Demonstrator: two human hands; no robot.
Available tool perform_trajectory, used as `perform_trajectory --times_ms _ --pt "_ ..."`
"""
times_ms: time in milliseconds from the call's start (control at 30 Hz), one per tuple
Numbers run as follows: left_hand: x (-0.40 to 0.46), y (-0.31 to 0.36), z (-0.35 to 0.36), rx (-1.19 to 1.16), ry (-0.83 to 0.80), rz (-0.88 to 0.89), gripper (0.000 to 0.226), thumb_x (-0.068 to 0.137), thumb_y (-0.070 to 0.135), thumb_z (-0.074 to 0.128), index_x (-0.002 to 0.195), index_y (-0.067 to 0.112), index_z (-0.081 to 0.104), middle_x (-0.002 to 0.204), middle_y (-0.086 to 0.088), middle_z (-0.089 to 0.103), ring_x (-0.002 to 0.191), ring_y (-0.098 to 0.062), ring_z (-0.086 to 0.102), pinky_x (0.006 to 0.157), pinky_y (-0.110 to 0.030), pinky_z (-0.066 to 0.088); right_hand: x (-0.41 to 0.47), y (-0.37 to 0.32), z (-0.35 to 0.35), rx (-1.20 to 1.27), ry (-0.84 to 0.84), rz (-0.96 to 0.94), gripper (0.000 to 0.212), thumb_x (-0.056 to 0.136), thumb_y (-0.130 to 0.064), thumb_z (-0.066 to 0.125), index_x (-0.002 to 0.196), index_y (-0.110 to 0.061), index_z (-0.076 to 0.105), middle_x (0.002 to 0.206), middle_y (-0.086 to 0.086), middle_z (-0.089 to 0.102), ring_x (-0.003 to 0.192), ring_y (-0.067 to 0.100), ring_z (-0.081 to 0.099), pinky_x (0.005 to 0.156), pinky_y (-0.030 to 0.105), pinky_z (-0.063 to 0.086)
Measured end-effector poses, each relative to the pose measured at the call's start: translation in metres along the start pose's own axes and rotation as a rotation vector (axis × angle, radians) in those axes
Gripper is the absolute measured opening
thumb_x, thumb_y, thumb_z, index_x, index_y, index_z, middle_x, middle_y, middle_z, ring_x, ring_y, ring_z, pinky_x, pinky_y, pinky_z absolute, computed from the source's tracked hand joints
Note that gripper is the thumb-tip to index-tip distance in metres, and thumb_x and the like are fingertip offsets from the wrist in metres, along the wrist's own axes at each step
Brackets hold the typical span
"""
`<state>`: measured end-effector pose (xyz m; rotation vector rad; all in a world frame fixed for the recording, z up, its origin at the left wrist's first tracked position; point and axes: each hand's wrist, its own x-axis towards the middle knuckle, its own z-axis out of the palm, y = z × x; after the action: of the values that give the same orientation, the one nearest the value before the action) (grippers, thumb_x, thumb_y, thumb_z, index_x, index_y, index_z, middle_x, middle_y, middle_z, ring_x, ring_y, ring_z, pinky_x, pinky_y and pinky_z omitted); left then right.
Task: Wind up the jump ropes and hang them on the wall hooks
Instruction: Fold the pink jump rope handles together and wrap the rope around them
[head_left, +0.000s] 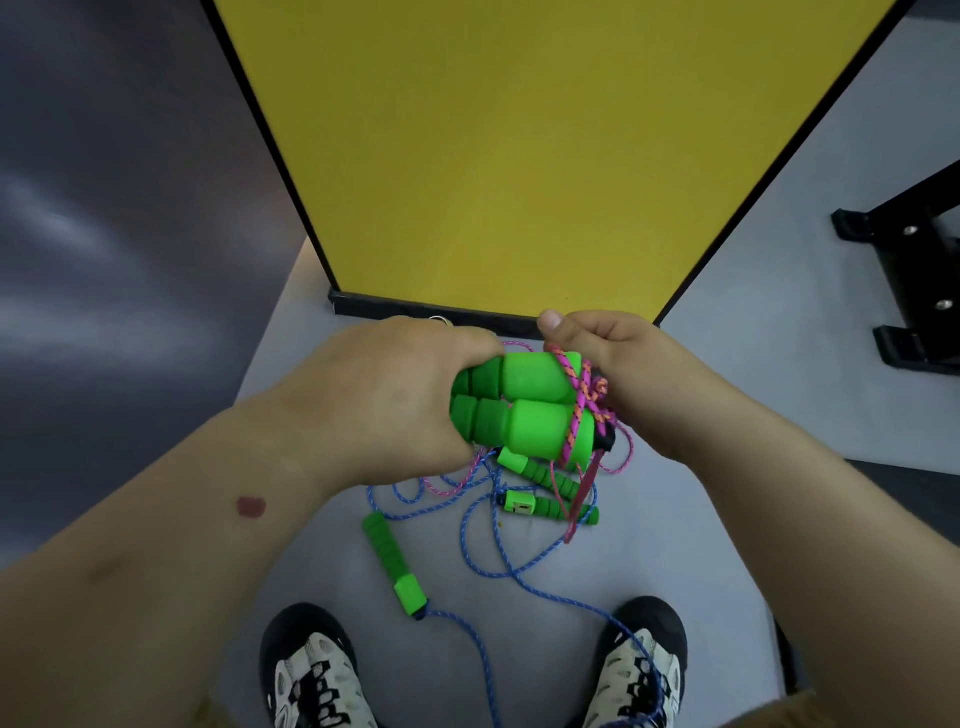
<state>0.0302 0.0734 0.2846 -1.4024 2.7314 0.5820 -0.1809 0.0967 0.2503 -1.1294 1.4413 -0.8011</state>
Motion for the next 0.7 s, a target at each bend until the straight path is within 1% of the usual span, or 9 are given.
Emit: perform_trajectory --times_ms 33,67,167,233,267,367,467,567,700 --pt "0.001 -0.001 0.000 -0.012 0.022 -0.016 0.034 0.063 0.038 0.068 0.094 0.038 0.054 0.078 0.012 0.057 0.076 -0.011 0.057 0.060 -0.031 0.047 0.001 0.002 0.002 0.049 0.022 0.021 0.050 0.093 -0.052 0.062 0.077 -0.005 0.060 0.075 0.017 0.049 0.068 0.028 0.042 0.066 0.041 0.035" --pt "0.002 -0.003 0.001 -0.019 0.045 -0.039 0.033 0.065 0.039 0.069 0.095 0.038 0.054 0.079 0.012 0.058 0.078 -0.012 0.057 0.059 -0.030 0.045 0.002 0.004 0.005 0.087 0.042 0.040 0.049 0.096 -0.049 0.061 0.081 -0.003 0.064 0.073 0.018 0.051 0.068 0.028 0.044 0.067 0.041 0.036" --pt "0.004 -0.004 0.000 -0.015 0.107 -0.084 0.032 0.069 0.043 0.070 0.096 0.038 0.054 0.083 0.009 0.060 0.082 -0.017 0.059 0.063 -0.032 0.048 0.001 0.009 0.007 0.067 0.070 0.091 0.039 0.104 -0.029 0.051 0.094 0.007 0.060 0.055 0.007 0.042 0.046 0.016 0.032 0.055 0.028 0.029" --pt "0.005 -0.004 -0.001 -0.012 0.135 -0.110 0.035 0.069 0.045 0.070 0.100 0.037 0.055 0.084 0.007 0.059 0.082 -0.020 0.058 0.061 -0.033 0.045 0.000 0.010 0.009 0.010 0.080 0.133 0.027 0.104 -0.016 0.046 0.091 0.003 0.060 0.057 0.005 0.042 0.043 0.012 0.030 0.051 0.024 0.028" --pt "0.006 -0.004 -0.002 -0.006 0.149 -0.135 0.035 0.069 0.043 0.070 0.099 0.035 0.054 0.083 0.006 0.057 0.081 -0.022 0.057 0.058 -0.032 0.041 -0.001 0.010 0.010 -0.024 0.078 0.146 0.026 0.103 -0.014 0.045 0.086 -0.002 0.061 0.058 0.005 0.044 0.044 0.013 0.031 0.051 0.025 0.029" --pt "0.008 -0.007 -0.004 0.040 0.217 -0.230 0.031 0.069 0.036 0.069 0.093 0.030 0.051 0.079 0.005 0.052 0.078 -0.026 0.053 0.055 -0.032 0.032 -0.006 0.008 0.020 -0.203 0.083 0.143 0.035 0.103 -0.031 0.044 0.073 -0.019 0.057 0.059 0.000 0.050 0.052 0.019 0.039 0.056 0.035 0.036" --pt "0.010 -0.016 -0.003 0.119 0.258 -0.294 0.031 0.068 0.032 0.068 0.093 0.029 0.051 0.077 0.004 0.050 0.075 -0.027 0.051 0.053 -0.031 0.031 -0.017 -0.002 0.030 -0.466 0.027 0.098 0.041 0.105 -0.044 0.039 0.084 -0.017 0.062 0.067 0.001 0.055 0.061 0.021 0.047 0.060 0.031 0.039" --pt "0.011 -0.022 0.001 0.182 0.244 -0.309 0.034 0.067 0.029 0.069 0.096 0.029 0.052 0.077 0.004 0.047 0.074 -0.028 0.051 0.052 -0.030 0.029 -0.027 -0.018 0.035 -0.670 -0.048 0.037 0.033 0.106 -0.035 0.039 0.092 -0.015 0.061 0.069 0.001 0.054 0.061 0.018 0.050 0.054 0.029 0.036" --pt "0.011 -0.023 0.006 0.220 0.218 -0.302 0.034 0.068 0.030 0.070 0.097 0.030 0.052 0.078 0.004 0.045 0.074 -0.028 0.051 0.053 -0.030 0.029 -0.036 -0.037 0.033 -0.773 -0.096 -0.053 0.023 0.097 -0.021 0.046 0.079 -0.008 0.052 0.060 0.002 0.045 0.053 0.017 0.040 0.047 0.032 0.031"
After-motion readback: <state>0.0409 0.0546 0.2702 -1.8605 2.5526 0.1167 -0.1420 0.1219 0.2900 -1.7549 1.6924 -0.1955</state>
